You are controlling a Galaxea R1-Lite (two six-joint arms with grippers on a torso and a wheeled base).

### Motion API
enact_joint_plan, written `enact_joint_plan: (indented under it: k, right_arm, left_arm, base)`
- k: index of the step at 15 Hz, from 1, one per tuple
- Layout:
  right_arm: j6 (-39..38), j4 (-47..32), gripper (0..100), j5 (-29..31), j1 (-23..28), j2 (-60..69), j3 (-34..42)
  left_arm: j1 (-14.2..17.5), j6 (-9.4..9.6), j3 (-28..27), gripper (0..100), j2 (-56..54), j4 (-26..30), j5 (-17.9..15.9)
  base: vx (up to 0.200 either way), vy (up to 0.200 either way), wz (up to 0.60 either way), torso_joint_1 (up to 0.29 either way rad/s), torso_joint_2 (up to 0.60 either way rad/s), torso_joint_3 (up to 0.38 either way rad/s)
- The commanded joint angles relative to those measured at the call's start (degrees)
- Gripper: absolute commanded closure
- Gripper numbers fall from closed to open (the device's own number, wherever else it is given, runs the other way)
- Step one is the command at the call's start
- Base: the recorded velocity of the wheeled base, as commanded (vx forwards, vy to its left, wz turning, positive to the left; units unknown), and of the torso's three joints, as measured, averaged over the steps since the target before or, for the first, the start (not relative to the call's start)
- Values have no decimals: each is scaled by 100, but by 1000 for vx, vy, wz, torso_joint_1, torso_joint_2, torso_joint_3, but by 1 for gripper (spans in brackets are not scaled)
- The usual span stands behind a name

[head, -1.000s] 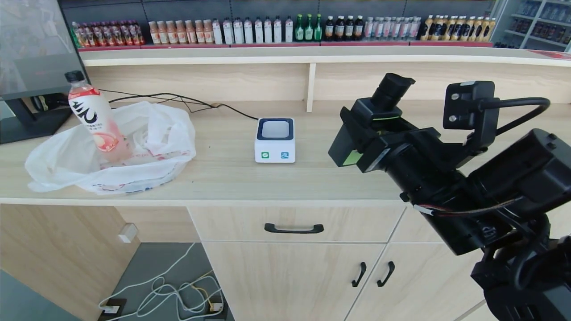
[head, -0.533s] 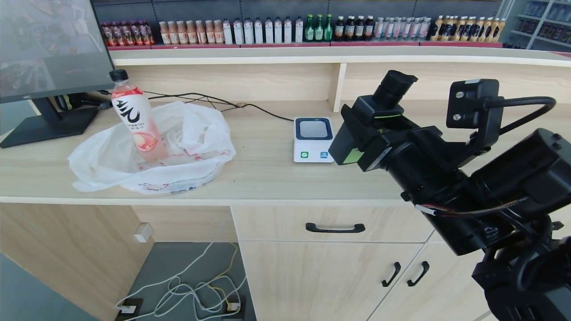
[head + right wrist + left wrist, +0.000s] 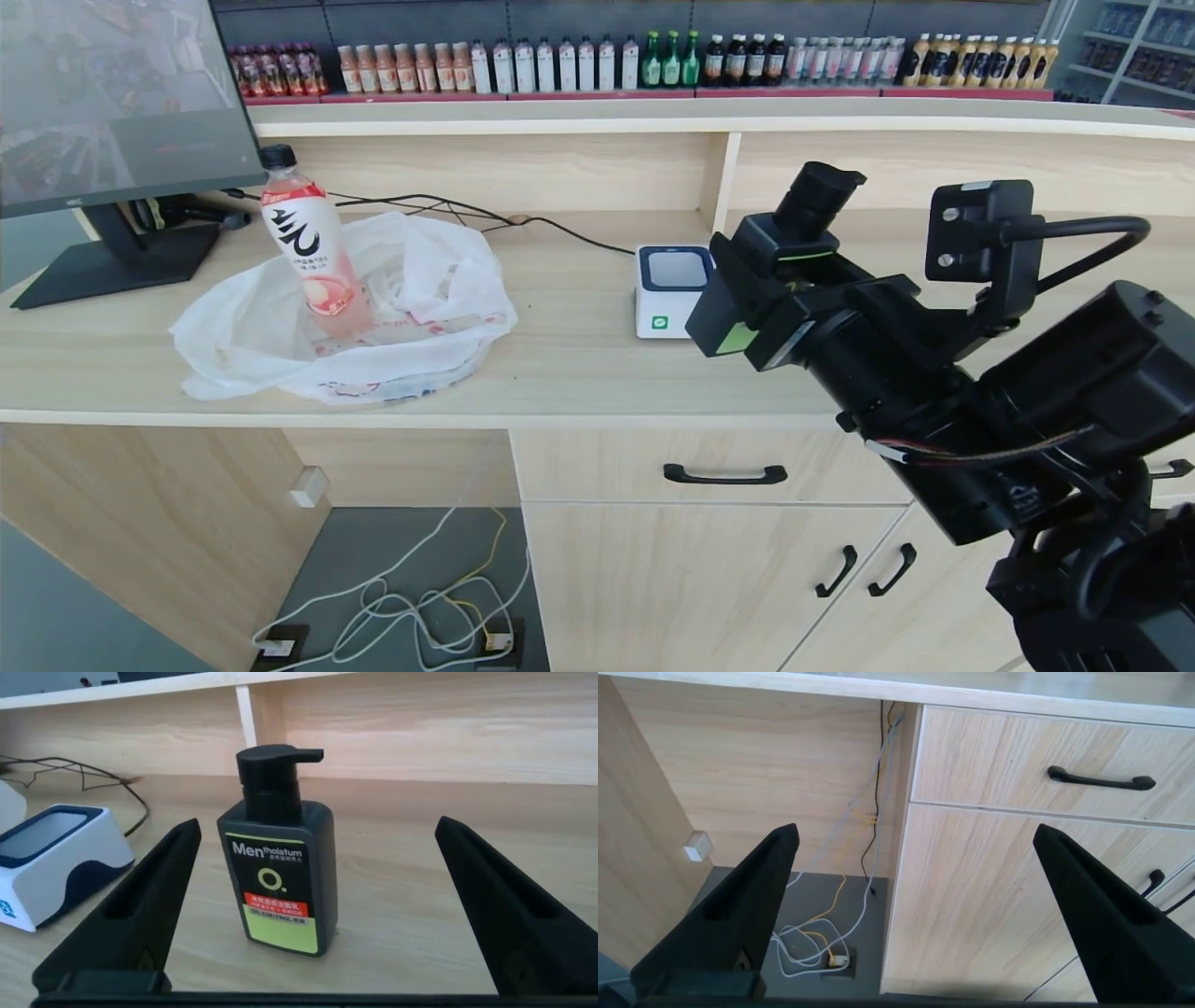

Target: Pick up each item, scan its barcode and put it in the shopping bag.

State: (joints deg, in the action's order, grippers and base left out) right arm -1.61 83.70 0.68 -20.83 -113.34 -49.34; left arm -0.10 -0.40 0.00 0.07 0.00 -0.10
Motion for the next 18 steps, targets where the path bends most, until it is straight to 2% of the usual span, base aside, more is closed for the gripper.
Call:
enact_joint_plan:
  k: [1, 6, 18]
  right_arm:
    - [3, -47, 0, -121, 203, -215, -182]
    - [-6, -56, 0, -411, 554, -329, -147]
    - [20, -100, 0, -411, 536, -479, -375]
  left_arm:
    - [1, -4, 0, 0, 1, 0, 1]
    - [1, -4, 0, 0, 1, 0, 1]
    - [1, 5, 0, 0, 1, 0, 1]
  base:
    - [0, 0, 0, 0, 0, 0]
    - [0, 0, 0, 0, 0, 0]
    - [0, 0, 0, 0, 0, 0]
